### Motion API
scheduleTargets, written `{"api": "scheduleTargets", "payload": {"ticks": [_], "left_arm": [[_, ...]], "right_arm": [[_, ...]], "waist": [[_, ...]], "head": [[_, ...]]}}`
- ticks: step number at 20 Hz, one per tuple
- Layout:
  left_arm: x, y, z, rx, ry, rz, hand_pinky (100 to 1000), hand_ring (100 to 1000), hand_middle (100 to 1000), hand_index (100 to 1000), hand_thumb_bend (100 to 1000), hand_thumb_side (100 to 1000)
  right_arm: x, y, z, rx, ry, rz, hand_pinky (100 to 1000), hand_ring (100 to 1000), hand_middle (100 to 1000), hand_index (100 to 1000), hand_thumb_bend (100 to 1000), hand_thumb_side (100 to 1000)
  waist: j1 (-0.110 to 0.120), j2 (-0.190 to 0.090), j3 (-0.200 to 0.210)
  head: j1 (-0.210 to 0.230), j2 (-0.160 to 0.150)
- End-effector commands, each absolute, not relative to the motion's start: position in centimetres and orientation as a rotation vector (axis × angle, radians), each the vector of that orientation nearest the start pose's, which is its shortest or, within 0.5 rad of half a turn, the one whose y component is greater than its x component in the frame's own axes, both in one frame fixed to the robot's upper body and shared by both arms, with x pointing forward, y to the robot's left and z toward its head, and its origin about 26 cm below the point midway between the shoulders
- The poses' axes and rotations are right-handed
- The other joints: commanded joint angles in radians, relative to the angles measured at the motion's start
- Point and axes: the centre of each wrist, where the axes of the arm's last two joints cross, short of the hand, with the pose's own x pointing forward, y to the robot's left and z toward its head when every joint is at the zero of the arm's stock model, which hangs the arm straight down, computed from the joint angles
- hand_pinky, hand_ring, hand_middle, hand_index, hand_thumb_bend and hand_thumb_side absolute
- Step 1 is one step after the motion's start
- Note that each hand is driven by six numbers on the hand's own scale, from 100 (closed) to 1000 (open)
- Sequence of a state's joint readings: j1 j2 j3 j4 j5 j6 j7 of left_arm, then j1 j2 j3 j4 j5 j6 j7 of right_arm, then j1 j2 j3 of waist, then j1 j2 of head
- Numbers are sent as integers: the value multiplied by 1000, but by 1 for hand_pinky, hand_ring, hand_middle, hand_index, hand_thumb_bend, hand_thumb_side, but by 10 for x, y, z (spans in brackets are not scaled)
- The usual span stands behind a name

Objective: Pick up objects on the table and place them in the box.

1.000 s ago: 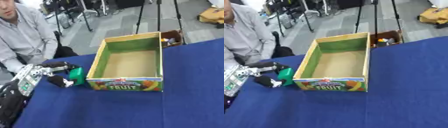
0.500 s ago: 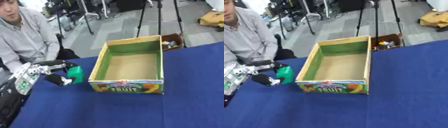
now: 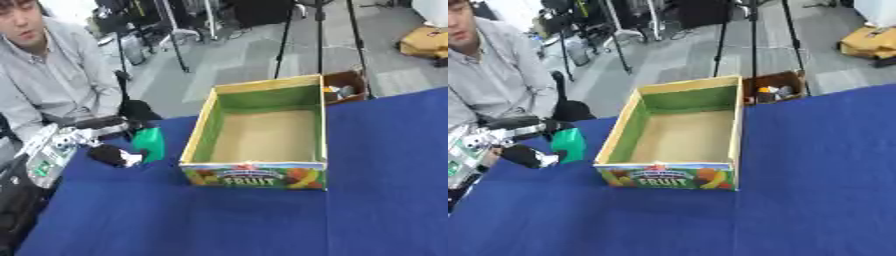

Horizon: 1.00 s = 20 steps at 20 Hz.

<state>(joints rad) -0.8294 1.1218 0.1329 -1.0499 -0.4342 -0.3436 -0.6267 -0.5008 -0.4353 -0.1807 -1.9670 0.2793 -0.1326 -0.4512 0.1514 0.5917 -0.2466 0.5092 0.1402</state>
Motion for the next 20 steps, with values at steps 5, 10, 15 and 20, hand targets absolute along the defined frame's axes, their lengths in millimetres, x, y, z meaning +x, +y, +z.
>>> {"api": "scheduleTargets", "payload": {"ticks": [5, 10, 15, 20], "left_arm": [[319, 528, 416, 1198, -1428, -1230, 766, 779, 652, 600, 100, 422], [320, 524, 420, 1182, -1459, -1232, 765, 776, 645, 594, 100, 415], [322, 518, 426, 1172, -1492, -1243, 765, 774, 642, 591, 100, 411], [324, 512, 431, 1157, -1525, -1255, 765, 772, 639, 587, 100, 409]], "right_arm": [[303, -302, 288, 1085, 3253, 84, 940, 832, 475, 673, 100, 855], [302, -301, 287, 1084, 3256, 86, 941, 832, 476, 673, 100, 853], [302, -301, 287, 1083, 3258, 86, 944, 833, 476, 673, 100, 852], [302, -301, 286, 1087, 3261, 84, 946, 833, 476, 673, 100, 851]], "waist": [[-1, -59, 8], [5, -74, 8], [12, -85, 7], [21, -93, 5]], "head": [[-2, 9], [2, 9], [3, 12], [3, 15]]}}
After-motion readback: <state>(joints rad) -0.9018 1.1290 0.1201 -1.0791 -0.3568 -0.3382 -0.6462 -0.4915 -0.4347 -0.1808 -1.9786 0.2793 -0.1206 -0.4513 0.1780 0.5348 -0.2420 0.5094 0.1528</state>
